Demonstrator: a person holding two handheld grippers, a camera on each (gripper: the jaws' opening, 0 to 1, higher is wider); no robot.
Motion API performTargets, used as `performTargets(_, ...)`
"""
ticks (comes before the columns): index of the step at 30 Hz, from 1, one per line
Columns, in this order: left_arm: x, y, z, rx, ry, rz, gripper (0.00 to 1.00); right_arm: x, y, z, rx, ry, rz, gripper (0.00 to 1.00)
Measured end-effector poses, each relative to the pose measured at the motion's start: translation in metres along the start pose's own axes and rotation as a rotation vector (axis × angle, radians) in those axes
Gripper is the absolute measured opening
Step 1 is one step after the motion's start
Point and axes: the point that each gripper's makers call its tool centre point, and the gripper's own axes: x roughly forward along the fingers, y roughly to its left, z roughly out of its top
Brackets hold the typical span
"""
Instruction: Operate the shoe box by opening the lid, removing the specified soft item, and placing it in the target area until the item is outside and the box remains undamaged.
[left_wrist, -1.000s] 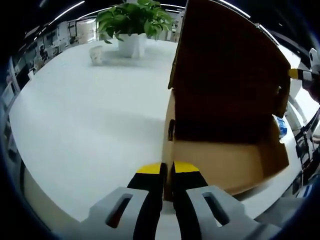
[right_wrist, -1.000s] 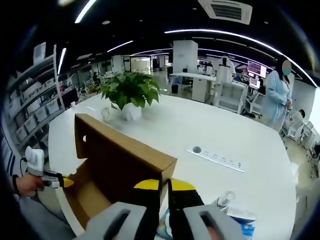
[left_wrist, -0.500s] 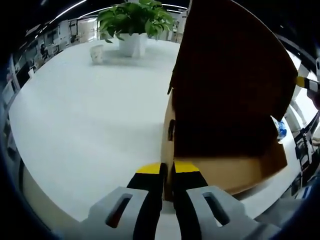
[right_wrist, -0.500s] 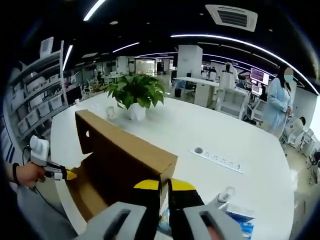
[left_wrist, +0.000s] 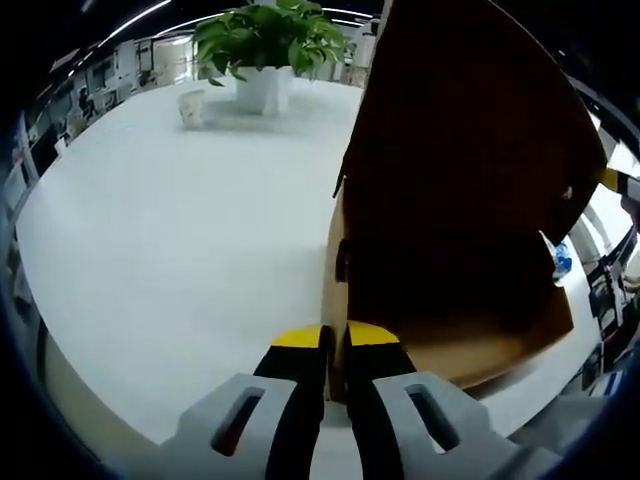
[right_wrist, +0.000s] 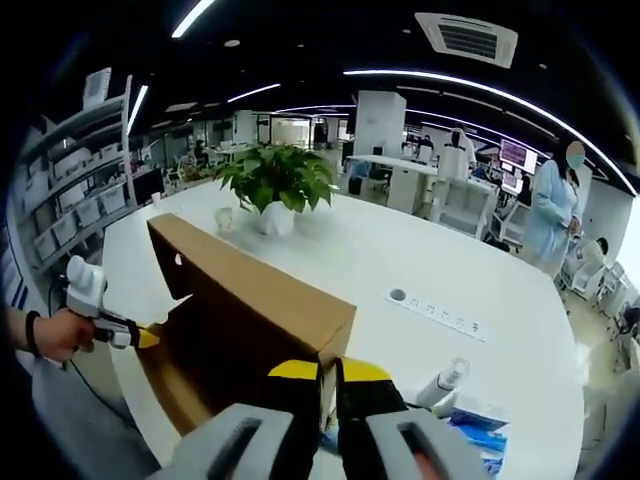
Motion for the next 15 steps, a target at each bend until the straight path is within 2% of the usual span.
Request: performTargets(15,0.0,0.0,0.0,0.008,-0.001,-0.015,0.05,-0.009,0.007,-0.018,-0.004,0.0,-0.035,0.0)
